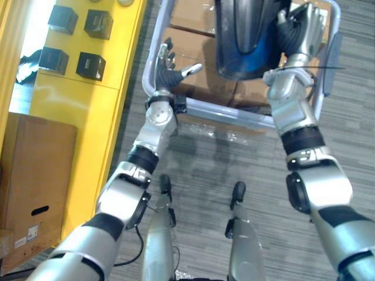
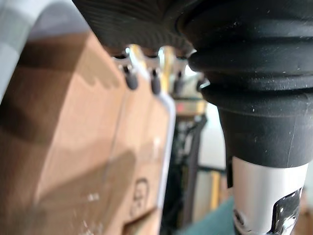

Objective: Walk over and take plastic housings, then place them on the shelf

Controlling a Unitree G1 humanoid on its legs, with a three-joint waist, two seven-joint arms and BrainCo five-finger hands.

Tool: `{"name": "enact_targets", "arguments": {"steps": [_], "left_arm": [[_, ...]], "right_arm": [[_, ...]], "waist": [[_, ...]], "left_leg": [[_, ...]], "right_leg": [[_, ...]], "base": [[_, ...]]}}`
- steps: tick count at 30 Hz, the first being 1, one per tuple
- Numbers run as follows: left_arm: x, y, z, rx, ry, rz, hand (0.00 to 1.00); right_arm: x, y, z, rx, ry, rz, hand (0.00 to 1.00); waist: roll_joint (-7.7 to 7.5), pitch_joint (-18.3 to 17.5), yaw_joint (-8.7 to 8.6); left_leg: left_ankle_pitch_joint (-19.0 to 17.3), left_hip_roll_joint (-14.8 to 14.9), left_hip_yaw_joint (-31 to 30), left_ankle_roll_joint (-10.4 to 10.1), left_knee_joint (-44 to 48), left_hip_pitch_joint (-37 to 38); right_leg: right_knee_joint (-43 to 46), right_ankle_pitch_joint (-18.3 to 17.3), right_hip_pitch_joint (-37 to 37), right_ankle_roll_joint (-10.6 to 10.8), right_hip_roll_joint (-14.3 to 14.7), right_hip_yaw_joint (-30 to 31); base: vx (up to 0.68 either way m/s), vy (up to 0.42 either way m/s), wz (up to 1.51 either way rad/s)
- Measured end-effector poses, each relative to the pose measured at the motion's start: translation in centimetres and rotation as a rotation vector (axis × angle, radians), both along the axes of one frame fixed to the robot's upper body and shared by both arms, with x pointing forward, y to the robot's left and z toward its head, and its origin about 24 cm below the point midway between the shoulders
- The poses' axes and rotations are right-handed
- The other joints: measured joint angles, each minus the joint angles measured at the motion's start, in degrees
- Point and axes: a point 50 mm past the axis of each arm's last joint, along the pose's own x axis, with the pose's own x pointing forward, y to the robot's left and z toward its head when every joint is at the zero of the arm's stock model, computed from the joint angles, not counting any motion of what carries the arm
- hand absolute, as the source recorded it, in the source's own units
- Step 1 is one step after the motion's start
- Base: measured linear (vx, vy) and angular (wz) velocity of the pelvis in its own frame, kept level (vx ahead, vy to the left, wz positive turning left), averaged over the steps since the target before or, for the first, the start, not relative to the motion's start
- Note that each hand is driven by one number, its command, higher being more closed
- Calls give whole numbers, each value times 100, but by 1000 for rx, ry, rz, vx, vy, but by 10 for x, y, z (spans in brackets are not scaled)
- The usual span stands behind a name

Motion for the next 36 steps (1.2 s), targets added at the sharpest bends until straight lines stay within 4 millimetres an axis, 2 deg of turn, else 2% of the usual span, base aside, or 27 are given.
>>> {"name": "enact_targets", "arguments": {"steps": [4, 7, 16, 22, 32, 36], "left_arm": [[-1, -4, 17, -42, -28, -85, 0], [-2, -7, 19, -52, -31, -133, 0], [-2, -9, 16, 6, -27, -157, 0], [-1, -6, 15, 15, -22, -137, 0], [4, 0, 6, -10, 34, -75, 0], [5, 1, 5, -26, 45, -60, 0]], "right_arm": [[2, 6, -3, -36, 26, 20, 100], [3, 10, -5, -44, 52, 38, 100], [9, 28, -17, -73, 107, 90, 100], [8, 38, -15, -68, 99, 115, 100], [1, 64, -8, -107, 33, 177, 100], [-11, 83, -8, -118, -28, 255, 100]], "waist": [[-3, 2, -13], [-3, 2, -5], [-3, 2, 23], [-4, 2, 21], [-31, 17, -4], [-43, 13, -66]], "left_leg": [[0, -2, -24, 1, 59, -126], [-3, -12, -113, 4, 103, -168], [0, -15, -132, 8, 122, -165], [10, -16, -130, 7, 106, -161], [84, -15, -113, -15, -107, 10], [91, -15, -90, -18, -151, 36]], "right_leg": [[1, 15, -64, 8, 5, -22], [8, 18, -57, 11, 7, -47], [43, 17, -49, 11, 8, -70], [44, 19, -47, 12, 8, -74], [25, 19, 24, 12, 6, -58], [-13, 18, 41, 12, 6, -41]], "base": [[9, -15, 4], [11, -17, 6], [0, -2, 1], [0, 0, 0], [0, 0, 0], [0, -5, -1]]}}
